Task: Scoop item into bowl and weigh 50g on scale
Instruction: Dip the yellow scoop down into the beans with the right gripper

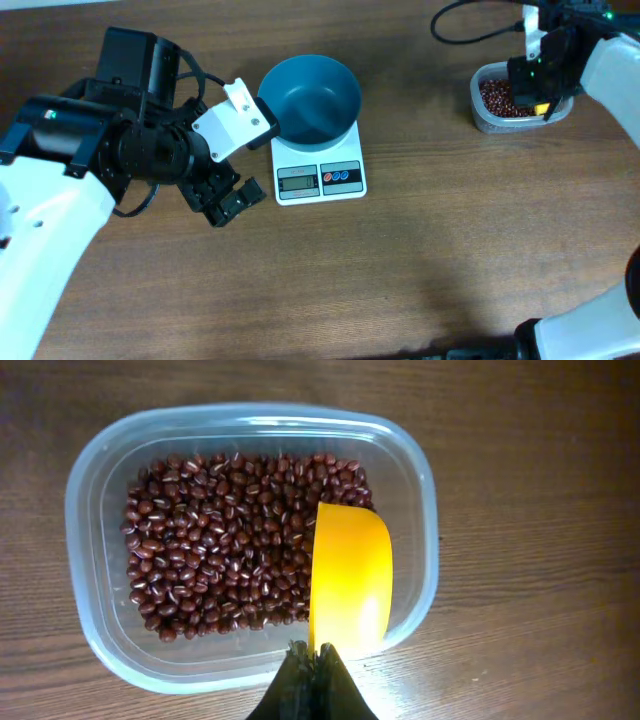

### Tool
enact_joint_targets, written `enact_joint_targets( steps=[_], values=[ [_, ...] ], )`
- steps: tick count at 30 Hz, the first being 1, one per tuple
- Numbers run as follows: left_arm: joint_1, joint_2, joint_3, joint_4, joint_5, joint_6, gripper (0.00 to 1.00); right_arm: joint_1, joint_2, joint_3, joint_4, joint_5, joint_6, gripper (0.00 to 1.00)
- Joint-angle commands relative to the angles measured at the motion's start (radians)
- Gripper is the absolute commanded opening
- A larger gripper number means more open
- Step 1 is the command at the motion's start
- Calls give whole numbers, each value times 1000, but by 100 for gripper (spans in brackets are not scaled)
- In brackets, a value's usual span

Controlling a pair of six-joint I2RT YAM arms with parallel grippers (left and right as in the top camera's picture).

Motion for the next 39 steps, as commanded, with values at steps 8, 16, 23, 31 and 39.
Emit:
enact_joint_targets(
  steps=[8,16,23,31,39],
  values=[
    [-3,4,18,2,4,-16,99,-5,15,16,11,78,1,4],
    [-3,4,18,2,4,-16,99,-6,17,15,43,78,2,4],
    [-3,4,18,2,4,-16,99,-6,19,14,66,78,2,4],
    [-3,4,18,2,4,-16,99,-6,91,14,67,77,2,4],
    [-3,4,18,2,4,-16,99,-7,105,14,66,-89,66,4]
  ],
)
